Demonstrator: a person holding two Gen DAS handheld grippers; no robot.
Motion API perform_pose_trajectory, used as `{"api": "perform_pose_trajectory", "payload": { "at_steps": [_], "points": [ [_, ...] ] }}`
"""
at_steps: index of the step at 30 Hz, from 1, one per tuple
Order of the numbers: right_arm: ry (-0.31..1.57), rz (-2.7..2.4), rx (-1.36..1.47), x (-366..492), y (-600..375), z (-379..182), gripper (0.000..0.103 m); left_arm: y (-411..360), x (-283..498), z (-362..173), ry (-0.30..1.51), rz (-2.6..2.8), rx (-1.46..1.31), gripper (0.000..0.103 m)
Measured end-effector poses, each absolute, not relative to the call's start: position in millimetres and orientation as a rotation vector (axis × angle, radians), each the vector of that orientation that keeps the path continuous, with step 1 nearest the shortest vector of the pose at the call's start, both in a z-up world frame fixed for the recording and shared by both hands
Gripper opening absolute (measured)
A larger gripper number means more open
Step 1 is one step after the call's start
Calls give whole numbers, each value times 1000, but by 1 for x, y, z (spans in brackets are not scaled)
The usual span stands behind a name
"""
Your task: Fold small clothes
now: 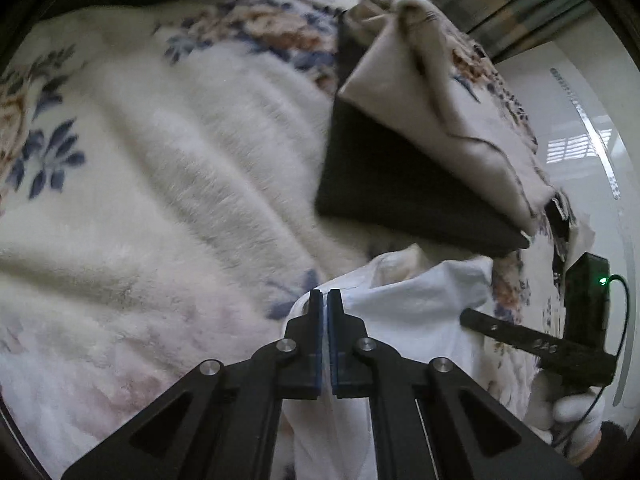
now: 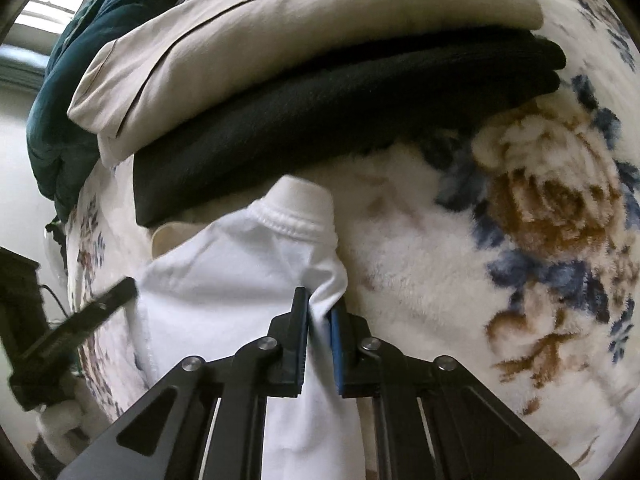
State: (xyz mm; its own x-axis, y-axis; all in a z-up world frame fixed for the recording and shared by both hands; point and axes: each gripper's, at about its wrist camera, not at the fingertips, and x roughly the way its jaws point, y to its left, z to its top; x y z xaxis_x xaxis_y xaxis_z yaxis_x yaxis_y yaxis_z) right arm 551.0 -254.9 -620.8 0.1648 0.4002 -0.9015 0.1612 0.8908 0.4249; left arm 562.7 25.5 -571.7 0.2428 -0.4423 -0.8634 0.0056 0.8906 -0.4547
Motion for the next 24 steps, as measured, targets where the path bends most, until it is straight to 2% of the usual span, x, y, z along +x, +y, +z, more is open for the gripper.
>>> {"api": "perform_pose_trajectory", "payload": {
  "at_steps": [3,4,5,6,7,8,11,16,17,18,19,20,21,22,23,24],
  "points": [
    [1429,187,484,555,-257,-619,16,29,563,-569,1315,-346,-443,4],
    [1434,195,490,556,-258,-618,26,37,562,-566,1312,-365,-508,8],
    [1439,209,497,558,-260,-618,42,43,562,-563,1303,-359,-544,28],
    [1436,213,499,559,-267,-616,48,51,561,-562,1288,-353,-576,58],
    [1431,224,505,561,-269,-617,53,60,559,-561,1256,-356,-623,72],
    [1441,245,512,564,-271,-620,56,67,557,-564,1238,-352,-657,79],
    [1476,319,543,569,-275,-633,56,67,557,-589,1309,-417,-704,79],
    [1469,408,608,573,-280,-647,56,31,562,-592,1342,-490,-522,77],
    [1465,426,630,575,-280,-649,56,24,563,-587,1330,-503,-473,61],
    [1462,435,641,577,-279,-650,56,16,565,-583,1315,-519,-429,14],
    [1451,453,656,579,-278,-651,56,11,567,-581,1324,-536,-409,6],
    [1437,462,662,582,-278,-650,51,7,569,-580,1327,-551,-399,6],
    [1428,467,664,583,-275,-648,42,4,570,-577,1315,-557,-386,6],
    [1423,470,655,585,-272,-647,22,3,570,-573,1302,-558,-370,6],
    [1419,463,641,587,-269,-644,11,3,569,-569,1296,-565,-371,6],
    [1411,470,638,587,-267,-642,7,1,568,-566,1288,-562,-370,6]
  ]
}}
